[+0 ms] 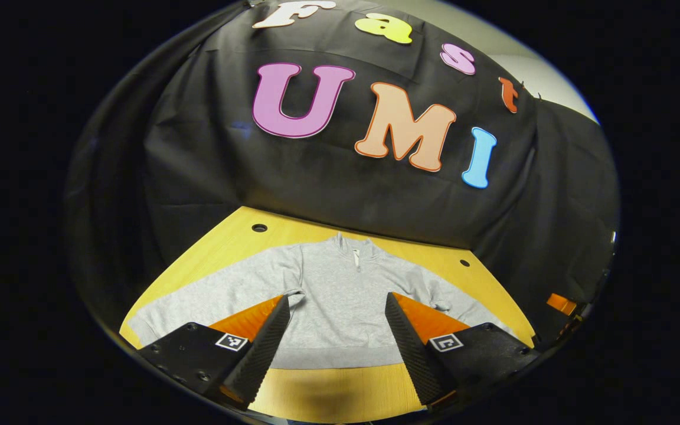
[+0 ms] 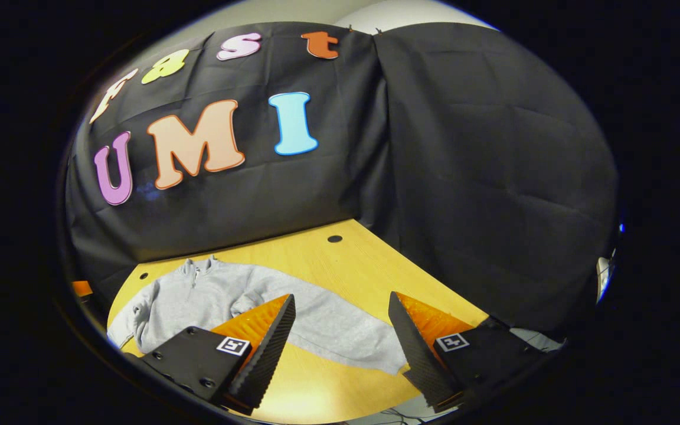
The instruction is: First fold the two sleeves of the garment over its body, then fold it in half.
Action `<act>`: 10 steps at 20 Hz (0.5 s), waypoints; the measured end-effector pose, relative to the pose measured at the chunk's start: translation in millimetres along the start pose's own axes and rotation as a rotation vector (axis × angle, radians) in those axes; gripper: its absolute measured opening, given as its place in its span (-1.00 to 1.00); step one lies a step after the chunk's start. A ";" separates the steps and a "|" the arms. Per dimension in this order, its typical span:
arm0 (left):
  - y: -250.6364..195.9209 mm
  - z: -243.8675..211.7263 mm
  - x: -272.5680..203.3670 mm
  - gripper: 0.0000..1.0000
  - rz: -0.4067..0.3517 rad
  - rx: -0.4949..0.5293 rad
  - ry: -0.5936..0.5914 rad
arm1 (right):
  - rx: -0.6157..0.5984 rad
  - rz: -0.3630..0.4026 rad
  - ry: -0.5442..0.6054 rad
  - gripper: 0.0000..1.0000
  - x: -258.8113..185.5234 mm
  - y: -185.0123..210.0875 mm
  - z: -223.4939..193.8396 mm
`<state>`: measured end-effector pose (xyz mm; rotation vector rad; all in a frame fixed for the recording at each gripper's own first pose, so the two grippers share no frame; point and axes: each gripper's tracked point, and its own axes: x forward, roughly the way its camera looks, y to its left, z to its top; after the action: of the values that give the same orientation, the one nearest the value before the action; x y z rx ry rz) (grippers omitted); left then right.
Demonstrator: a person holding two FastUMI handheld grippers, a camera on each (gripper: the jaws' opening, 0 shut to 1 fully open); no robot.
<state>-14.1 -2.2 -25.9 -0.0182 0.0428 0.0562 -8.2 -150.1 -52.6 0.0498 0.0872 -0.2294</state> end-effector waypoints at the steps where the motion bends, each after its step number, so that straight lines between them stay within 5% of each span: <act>1: 1.6 0.9 0.1 0.90 0.010 0.002 0.000 | 0.011 -0.006 0.011 0.97 4.8 -8.8 -6.1; 10: 2.9 -1.4 -2.5 0.90 0.069 -0.001 -0.001 | 0.010 -0.043 0.241 0.97 59.0 -63.8 -111.6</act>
<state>-16.8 0.6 -27.3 -0.0180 0.0426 0.1255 25.4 -218.9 -171.6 0.0855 0.3273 -0.2661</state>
